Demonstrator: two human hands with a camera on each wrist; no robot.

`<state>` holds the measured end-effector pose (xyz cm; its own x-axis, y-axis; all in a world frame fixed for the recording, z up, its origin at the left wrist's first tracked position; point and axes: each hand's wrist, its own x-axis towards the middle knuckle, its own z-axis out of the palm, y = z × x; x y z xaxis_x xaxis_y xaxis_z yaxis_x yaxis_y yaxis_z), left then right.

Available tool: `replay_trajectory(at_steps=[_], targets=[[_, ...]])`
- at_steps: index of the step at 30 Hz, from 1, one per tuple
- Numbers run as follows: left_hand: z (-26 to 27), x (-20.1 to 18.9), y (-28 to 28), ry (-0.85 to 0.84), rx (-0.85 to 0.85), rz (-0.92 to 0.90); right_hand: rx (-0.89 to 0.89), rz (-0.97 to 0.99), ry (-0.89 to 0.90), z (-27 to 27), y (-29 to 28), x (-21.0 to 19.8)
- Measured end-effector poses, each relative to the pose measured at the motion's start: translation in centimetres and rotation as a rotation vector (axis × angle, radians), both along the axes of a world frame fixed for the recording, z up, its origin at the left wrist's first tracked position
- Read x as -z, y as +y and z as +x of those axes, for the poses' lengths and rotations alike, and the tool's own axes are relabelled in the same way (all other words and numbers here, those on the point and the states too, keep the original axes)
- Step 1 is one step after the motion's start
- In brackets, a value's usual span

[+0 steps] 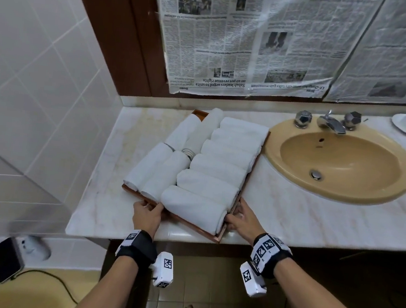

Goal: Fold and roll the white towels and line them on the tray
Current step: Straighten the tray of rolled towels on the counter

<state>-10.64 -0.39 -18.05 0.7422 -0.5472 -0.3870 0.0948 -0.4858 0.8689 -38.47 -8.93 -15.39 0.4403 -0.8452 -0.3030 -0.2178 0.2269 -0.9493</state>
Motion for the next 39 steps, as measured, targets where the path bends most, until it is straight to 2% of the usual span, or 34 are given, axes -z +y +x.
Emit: replay_trajectory(at_steps=[4,12,17,24,39], targets=[[-0.1,-2.4,0.5,-0.048,-0.031,0.045,-0.050,0.027,0.054,1.1,-1.2,0.1],[1.3,-3.8,-0.3,-0.118,-0.059,0.211,-0.148,-0.063,0.308,3.3,-4.5,-0.2],[2.9,-3.5,0.3,-0.178,-0.021,0.282,-0.229,-0.088,0.394,4.9,-6.1,0.5],[4.4,-3.2,0.6,-0.179,-0.068,0.379,-0.301,-0.188,0.518,8.3,-7.8,0.8],[6.6,-4.1,0.9,-0.257,-0.076,0.467,-0.506,-0.232,0.501,13.6,-10.3,-1.1]])
